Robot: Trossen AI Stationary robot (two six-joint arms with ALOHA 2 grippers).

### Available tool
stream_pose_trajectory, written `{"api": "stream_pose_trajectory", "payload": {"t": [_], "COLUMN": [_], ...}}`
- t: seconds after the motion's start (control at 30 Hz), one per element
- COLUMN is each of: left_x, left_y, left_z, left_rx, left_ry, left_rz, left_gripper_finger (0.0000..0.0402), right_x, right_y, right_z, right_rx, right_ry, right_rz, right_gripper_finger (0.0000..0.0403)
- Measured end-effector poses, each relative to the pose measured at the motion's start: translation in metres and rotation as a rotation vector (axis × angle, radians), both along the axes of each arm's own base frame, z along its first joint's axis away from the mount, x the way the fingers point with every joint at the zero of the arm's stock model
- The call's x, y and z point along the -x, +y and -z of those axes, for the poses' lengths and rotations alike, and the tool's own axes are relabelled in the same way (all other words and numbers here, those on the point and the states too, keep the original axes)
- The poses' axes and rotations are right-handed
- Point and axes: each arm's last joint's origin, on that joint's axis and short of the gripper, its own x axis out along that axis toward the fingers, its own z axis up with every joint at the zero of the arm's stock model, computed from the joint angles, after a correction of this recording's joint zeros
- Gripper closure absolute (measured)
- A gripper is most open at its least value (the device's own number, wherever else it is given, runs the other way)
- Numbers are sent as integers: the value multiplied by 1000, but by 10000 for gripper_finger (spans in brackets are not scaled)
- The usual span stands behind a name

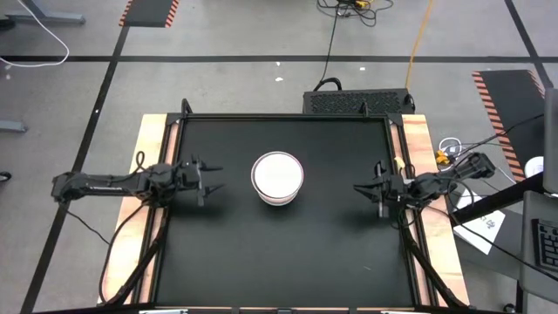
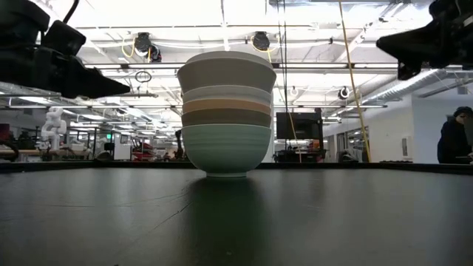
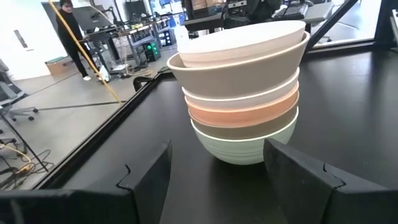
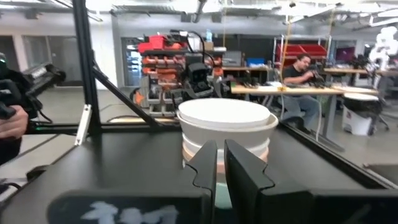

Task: Nest bowls inside each other
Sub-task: Return to Home Position

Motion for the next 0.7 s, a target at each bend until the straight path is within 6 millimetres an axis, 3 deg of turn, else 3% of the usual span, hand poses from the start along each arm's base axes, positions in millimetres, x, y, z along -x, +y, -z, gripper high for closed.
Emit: {"api": "stream_pose_trajectory", "payload": {"t": [0.53, 0.7], "left_x": [5, 7], "left_y": [22, 28], "left_z": [1, 0], "left_rx": [52, 59], "left_ry": [-4, -10], "left_rz": [-29, -22], "left_gripper_finger": [149, 149], "right_x": [0, -2], "right_y": [-13, -17], "right_z": [5, 5], "right_rx": [-15, -15], "right_ry": [36, 41], "right_rz": [125, 82], "right_gripper_finger": [383, 383]}}
